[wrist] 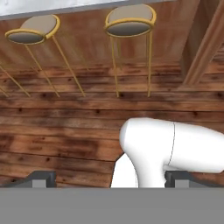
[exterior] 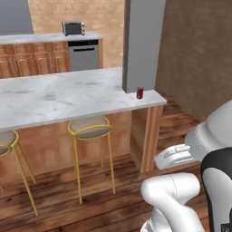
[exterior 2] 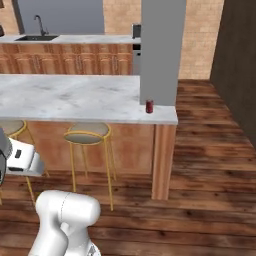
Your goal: Four empty soda cans are scattered around the kitchen. Gather all the cans and cluster them next to the stove for recycling.
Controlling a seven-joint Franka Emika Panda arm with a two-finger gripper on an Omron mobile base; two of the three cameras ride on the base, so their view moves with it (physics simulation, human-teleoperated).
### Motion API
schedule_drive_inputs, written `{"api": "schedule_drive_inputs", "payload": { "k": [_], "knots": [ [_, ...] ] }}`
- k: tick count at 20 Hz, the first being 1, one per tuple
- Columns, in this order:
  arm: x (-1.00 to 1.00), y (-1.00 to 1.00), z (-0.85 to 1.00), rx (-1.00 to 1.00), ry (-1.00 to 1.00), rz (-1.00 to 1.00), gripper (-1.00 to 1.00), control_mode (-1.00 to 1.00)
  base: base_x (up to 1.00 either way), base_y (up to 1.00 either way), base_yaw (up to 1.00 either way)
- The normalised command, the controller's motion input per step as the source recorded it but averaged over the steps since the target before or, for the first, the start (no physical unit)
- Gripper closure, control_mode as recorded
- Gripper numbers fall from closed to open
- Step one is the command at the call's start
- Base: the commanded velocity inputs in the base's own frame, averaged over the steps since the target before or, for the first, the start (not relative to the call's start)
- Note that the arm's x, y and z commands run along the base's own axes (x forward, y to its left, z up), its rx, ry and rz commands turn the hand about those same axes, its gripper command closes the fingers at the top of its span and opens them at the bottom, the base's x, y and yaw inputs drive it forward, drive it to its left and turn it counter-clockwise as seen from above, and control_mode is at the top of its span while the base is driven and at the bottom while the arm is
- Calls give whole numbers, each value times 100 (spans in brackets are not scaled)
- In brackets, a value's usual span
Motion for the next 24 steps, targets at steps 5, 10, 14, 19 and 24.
{"api": "schedule_drive_inputs", "payload": {
  "k": [5, 10, 14, 19, 24],
  "knots": [
    [0, 0, 0, 0, 0, 0, -100, 100, 41, -86, 0],
    [0, 0, 0, 0, 0, 0, -100, 100, 65, -71, 0],
    [0, 0, 0, 0, 0, 0, -100, 100, 75, -55, 0],
    [0, 0, 0, 0, 0, 0, -100, 100, 65, -46, 0],
    [0, 0, 0, 0, 0, 0, -100, 100, 30, -49, 0]
  ]
}}
